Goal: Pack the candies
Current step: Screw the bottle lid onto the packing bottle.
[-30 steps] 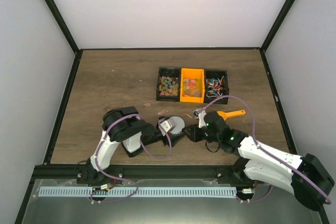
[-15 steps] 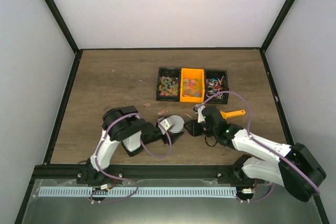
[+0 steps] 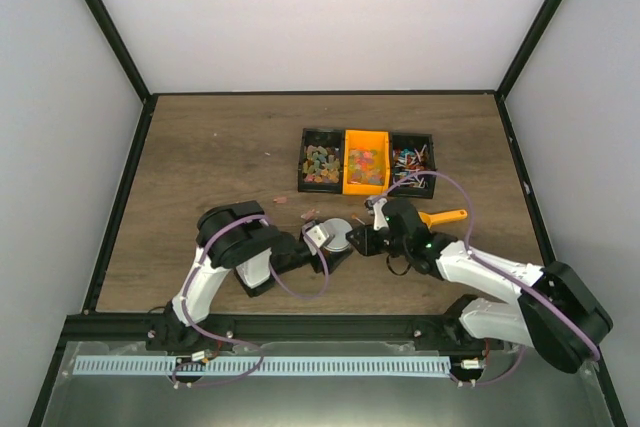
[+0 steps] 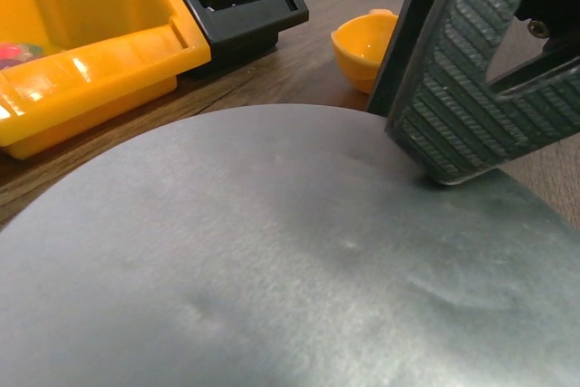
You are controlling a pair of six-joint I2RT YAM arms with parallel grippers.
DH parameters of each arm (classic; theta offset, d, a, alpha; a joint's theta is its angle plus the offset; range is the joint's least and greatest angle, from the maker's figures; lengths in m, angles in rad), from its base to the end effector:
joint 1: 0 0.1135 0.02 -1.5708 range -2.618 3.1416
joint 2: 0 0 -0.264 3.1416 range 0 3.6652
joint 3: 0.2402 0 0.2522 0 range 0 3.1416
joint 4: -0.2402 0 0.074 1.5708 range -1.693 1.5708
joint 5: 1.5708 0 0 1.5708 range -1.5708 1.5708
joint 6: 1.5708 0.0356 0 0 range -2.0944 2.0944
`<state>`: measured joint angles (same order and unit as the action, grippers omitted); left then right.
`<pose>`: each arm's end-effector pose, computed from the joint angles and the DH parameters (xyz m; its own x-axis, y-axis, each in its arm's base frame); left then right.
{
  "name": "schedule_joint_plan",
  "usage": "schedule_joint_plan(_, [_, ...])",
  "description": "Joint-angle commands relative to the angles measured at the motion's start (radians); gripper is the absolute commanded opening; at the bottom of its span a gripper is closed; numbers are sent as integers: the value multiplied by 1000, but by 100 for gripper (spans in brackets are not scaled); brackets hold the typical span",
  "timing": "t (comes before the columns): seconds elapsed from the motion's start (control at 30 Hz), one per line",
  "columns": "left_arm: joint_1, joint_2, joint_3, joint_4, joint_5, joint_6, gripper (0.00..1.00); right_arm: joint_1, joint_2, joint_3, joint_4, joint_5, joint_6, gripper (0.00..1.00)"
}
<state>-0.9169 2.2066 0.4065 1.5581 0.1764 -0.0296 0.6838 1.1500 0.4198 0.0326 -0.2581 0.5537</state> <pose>0.1686 -0.2303 0.0476 -0.1719 0.1764 -0.9692 0.8803 0.4690 -0.0708 0.1631 0.1446 0.1661 -0.8245 -0.0160 -0.5657 -0.3867 0.7458 0.5425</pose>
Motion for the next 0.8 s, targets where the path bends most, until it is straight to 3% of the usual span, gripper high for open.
schedule_joint_plan(0.0, [-6, 207, -95, 217, 108, -283, 82, -8, 40, 41, 31, -8, -25, 25])
schedule_joint_plan(0.17, [-7, 213, -91, 217, 112, -283, 83, -10, 41, 42, 32, -17, -30, 19])
schedule_joint_plan(0.37, [-6, 215, -87, 216, 108, -291, 83, -10, 66, 1, 84, -78, -3, 2])
schedule_joint_plan(0.77, [-6, 211, -86, 216, 98, -292, 83, 20, 36, -88, 121, -117, 53, 1])
